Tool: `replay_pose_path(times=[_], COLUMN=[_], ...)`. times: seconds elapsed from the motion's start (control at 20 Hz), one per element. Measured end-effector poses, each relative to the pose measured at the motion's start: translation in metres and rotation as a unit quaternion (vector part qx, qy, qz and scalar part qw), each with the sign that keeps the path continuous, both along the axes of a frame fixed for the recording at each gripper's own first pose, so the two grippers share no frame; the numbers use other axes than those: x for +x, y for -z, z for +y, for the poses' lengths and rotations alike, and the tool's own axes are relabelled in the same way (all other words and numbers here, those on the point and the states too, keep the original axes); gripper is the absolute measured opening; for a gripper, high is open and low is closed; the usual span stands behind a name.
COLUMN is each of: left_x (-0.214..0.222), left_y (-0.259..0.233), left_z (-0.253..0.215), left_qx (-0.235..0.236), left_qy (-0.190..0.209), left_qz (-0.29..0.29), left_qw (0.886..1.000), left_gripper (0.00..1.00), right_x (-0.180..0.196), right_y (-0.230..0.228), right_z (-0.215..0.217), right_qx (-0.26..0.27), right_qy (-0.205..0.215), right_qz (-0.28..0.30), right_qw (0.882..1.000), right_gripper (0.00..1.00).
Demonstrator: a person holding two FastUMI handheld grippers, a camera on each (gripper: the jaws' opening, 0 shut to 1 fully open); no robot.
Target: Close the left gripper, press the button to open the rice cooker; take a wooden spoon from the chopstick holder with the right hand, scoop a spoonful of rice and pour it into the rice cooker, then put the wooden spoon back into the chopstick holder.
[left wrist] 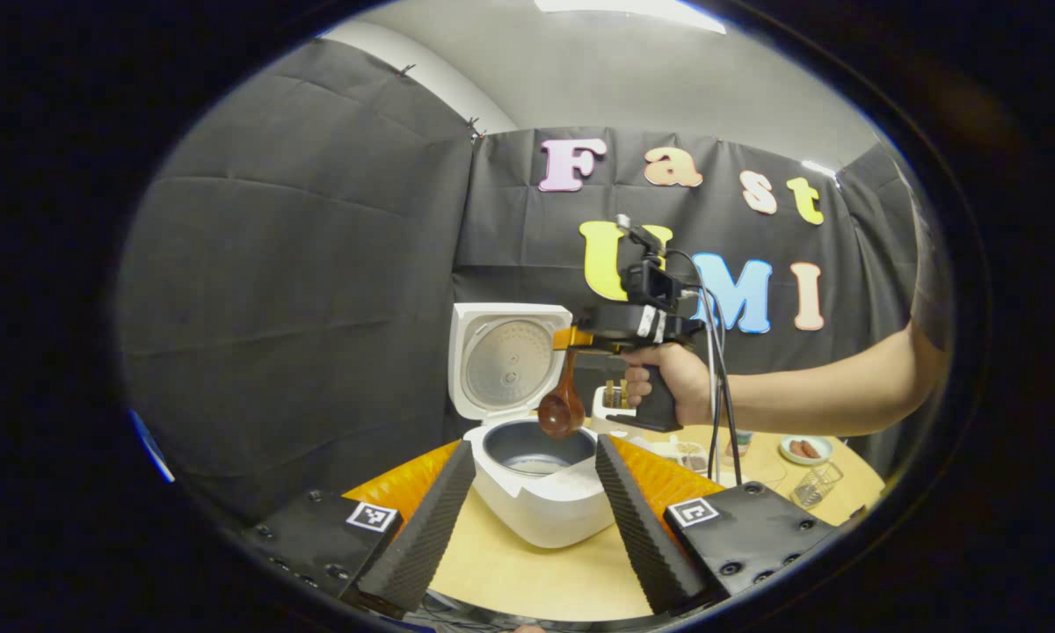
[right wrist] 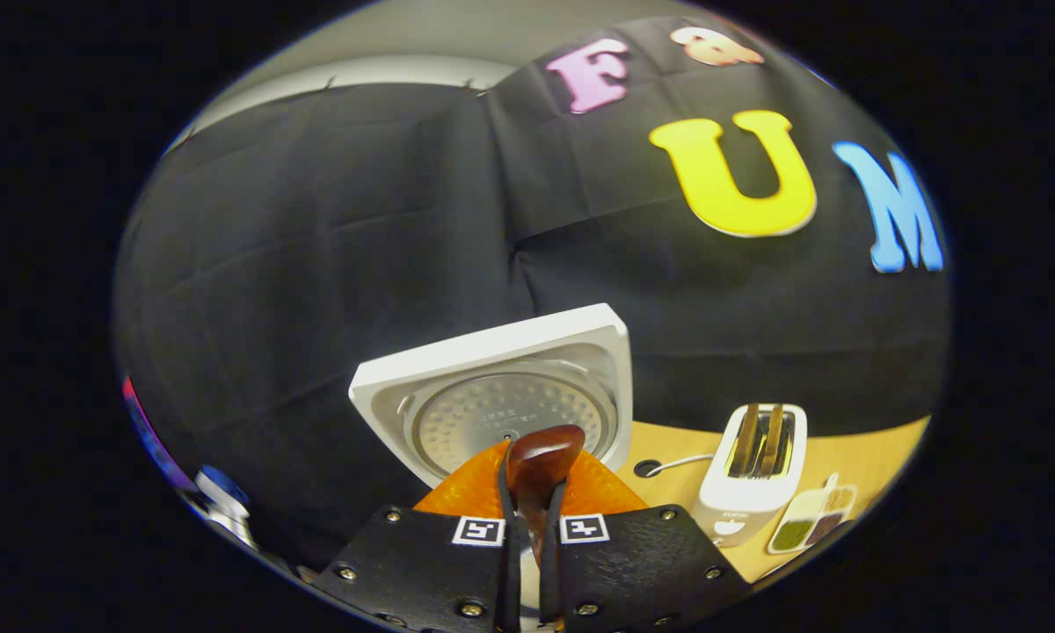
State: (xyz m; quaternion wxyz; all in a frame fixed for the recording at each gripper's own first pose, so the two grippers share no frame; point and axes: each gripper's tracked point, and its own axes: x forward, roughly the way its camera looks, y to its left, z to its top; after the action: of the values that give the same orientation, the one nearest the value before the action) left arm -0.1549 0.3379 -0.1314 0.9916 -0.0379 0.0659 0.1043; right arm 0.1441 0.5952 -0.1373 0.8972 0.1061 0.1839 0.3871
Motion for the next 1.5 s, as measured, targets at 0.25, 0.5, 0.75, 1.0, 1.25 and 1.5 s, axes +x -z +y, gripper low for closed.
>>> replay_pose_path(times=[0.25, 0.5, 0.75, 1.0, 1.25, 1.5], left_x=[0.013, 0.026, 0.044, 0.061, 0.073, 0.080], left_y=[-0.012, -0.020, -0.031, -0.039, -0.051, -0.058], left_z=[-0.011, -0.025, -0.049, -0.085, -0.123, -0.154], left_qx=[-0.032, -0.025, -0.022, -0.008, 0.006, 0.012], left_qy=[0.008, 0.025, 0.041, 0.071, 0.104, 0.123], left_qz=[-0.016, -0.019, -0.028, -0.032, -0.035, -0.044], left_qw=[0.999, 0.999, 0.999, 0.997, 0.994, 0.991], left_gripper=[0.96, 0.95, 0.96, 0.95, 0.95, 0.99], right_x=[0.010, 0.006, -0.012, -0.027, -0.032, -0.039], right_y=[-0.023, -0.046, -0.074, -0.090, -0.103, -0.106], right_z=[-0.051, -0.117, -0.195, -0.280, -0.353, -0.410], right_qx=[0.088, 0.140, 0.171, 0.172, 0.173, 0.172], right_qy=[0.041, 0.076, 0.110, 0.153, 0.195, 0.229], right_qz=[0.089, 0.126, 0.122, 0.094, 0.069, 0.062], right_qw=[0.991, 0.979, 0.971, 0.969, 0.963, 0.956], right_gripper=[0.09, 0.08, 0.09, 0.09, 0.09, 0.08])
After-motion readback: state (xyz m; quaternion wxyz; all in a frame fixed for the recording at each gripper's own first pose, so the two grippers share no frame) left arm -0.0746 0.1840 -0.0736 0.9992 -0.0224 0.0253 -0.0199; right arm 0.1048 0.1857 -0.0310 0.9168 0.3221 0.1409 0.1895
